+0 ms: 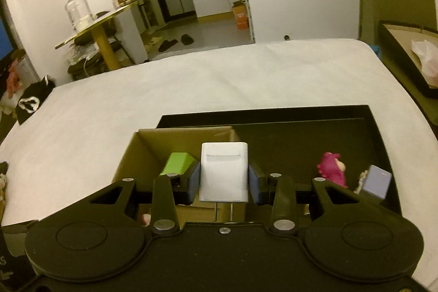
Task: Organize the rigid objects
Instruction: 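Carry the white charger with the right gripper over the box, then lower the white charger into the box and open the right gripper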
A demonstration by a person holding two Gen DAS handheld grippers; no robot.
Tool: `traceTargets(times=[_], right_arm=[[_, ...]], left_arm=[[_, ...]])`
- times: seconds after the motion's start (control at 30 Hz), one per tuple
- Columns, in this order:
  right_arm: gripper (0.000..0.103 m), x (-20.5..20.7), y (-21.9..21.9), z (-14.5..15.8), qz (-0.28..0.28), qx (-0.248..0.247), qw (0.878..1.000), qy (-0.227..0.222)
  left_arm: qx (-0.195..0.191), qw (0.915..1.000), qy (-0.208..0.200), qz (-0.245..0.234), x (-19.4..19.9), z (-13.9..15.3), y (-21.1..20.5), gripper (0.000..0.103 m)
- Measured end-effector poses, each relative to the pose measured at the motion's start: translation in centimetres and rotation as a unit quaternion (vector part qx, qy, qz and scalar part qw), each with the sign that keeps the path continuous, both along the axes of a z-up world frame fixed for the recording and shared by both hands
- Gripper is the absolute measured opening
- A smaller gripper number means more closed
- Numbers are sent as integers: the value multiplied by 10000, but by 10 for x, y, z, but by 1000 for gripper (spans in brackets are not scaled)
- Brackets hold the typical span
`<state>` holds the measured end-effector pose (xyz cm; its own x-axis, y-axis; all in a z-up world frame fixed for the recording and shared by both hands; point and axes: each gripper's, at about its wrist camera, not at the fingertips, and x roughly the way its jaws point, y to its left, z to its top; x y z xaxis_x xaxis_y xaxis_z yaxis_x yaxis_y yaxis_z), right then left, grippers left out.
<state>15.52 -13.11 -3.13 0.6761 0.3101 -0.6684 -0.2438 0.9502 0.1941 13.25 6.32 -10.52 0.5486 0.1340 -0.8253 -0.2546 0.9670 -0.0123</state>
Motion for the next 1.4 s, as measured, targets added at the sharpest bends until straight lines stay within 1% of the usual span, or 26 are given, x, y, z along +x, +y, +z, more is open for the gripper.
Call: traceTargets(times=[0.03,0.1,0.13,0.2,0.23,0.27,0.3,0.5,0.77,0.9,0.93,1.13,1.2,1.23,1.3,1.4], right_arm=[[37,0,3,0,34,-27,10000,-3],[37,0,9,-1,89,-87,9999,10],[37,0,13,-2,130,-127,9998,13],[37,1,20,-4,198,-255,9995,13],[37,2,23,-6,227,-326,9992,22],[37,2,26,-7,253,-389,9989,28],[37,2,29,-8,285,-444,9986,27],[37,5,46,-16,416,-780,9961,21],[37,16,60,-22,492,-1330,9897,-186],[44,15,59,-20,373,-1477,9878,-339],[44,14,57,-19,354,-1441,9884,-324],[56,6,41,-14,260,-1267,9914,-221],[68,2,34,-11,232,-1216,9920,-244],[69,-1,32,-10,237,-1216,9919,-275],[77,-4,28,-8,205,-1239,9916,-299],[79,-7,17,-6,187,-1133,9929,-293]], left_arm=[[-38,10000,-2,-11,0,-1,0,61],[-108,9999,-18,-14,0,-2,2,52],[-149,9999,-19,-14,0,-3,3,50],[-250,9997,-11,-1,1,-5,6,38],[-314,9995,-2,-2,1,-7,7,34],[-382,9993,-4,-10,2,-8,8,28],[-474,9989,-21,-25,2,-8,9,24],[-590,9982,-98,31,1,-11,16,12],[-648,9978,-164,24,2,-14,17,12],[-713,9973,-183,-1,3,-14,18,13],[-642,9978,-170,6,3,-14,17,12],[-685,9976,-142,13,1,-11,20,13],[-668,9977,-124,10,1,-10,20,13],[-656,9978,-108,20,1,-10,20,13],[-643,9979,-103,2,1,-8,19,14],[-534,9985,-94,2,3,-4,17,15]])
